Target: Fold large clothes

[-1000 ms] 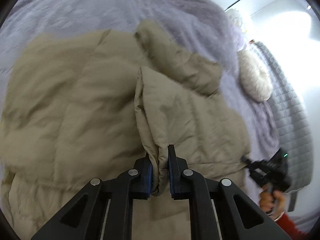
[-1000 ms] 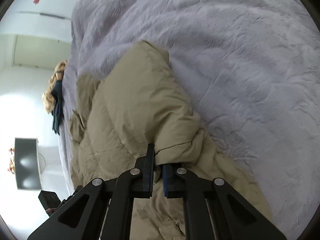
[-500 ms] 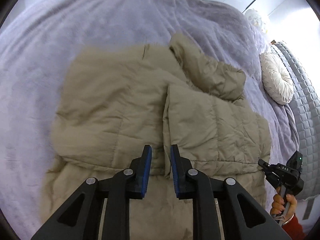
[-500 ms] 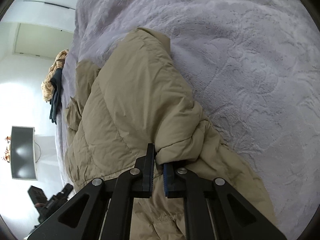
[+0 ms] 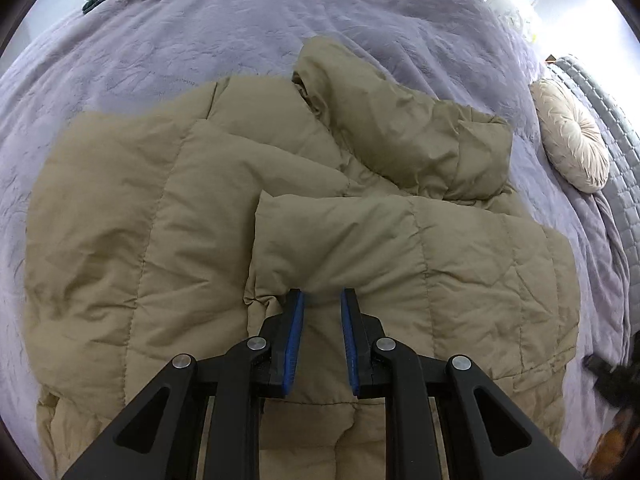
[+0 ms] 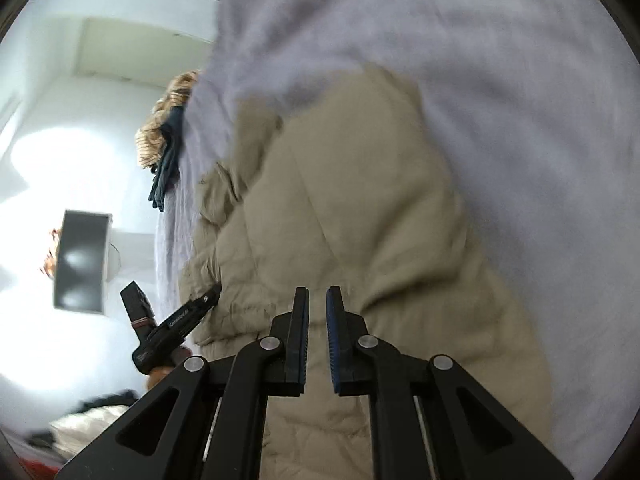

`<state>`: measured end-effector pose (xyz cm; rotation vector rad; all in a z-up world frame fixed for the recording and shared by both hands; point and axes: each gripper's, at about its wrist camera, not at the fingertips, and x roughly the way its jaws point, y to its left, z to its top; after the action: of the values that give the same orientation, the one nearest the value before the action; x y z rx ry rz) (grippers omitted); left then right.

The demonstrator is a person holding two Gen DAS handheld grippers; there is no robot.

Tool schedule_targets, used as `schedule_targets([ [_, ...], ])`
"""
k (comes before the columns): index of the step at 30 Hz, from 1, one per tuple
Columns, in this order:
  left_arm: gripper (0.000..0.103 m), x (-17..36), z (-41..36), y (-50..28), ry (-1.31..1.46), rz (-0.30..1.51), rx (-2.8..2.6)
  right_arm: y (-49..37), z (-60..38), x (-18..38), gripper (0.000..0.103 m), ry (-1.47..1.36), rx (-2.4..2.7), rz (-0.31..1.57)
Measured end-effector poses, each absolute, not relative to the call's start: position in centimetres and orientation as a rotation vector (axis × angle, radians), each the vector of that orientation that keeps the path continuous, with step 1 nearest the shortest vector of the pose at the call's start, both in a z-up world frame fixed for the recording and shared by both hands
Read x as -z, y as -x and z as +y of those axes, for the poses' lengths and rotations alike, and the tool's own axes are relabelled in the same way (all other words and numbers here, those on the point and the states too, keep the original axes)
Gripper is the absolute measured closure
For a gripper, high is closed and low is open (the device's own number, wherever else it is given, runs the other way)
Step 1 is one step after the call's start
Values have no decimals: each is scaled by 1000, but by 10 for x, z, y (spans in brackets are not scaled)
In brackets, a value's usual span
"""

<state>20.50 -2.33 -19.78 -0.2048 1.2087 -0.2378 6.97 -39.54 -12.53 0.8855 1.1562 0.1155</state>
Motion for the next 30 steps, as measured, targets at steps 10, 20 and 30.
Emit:
schedule_targets([
  [10,82,203,-25,-208,207,1202,242,-155,-417,164,92,-704,9,1181],
  [20,82,216,-12,-207,265,1197,295,-150,-422,205,101,-756,73,1169],
  [30,82,176,9,-180,238,1159,248,-107,-394,145,95,-474,148,1167],
])
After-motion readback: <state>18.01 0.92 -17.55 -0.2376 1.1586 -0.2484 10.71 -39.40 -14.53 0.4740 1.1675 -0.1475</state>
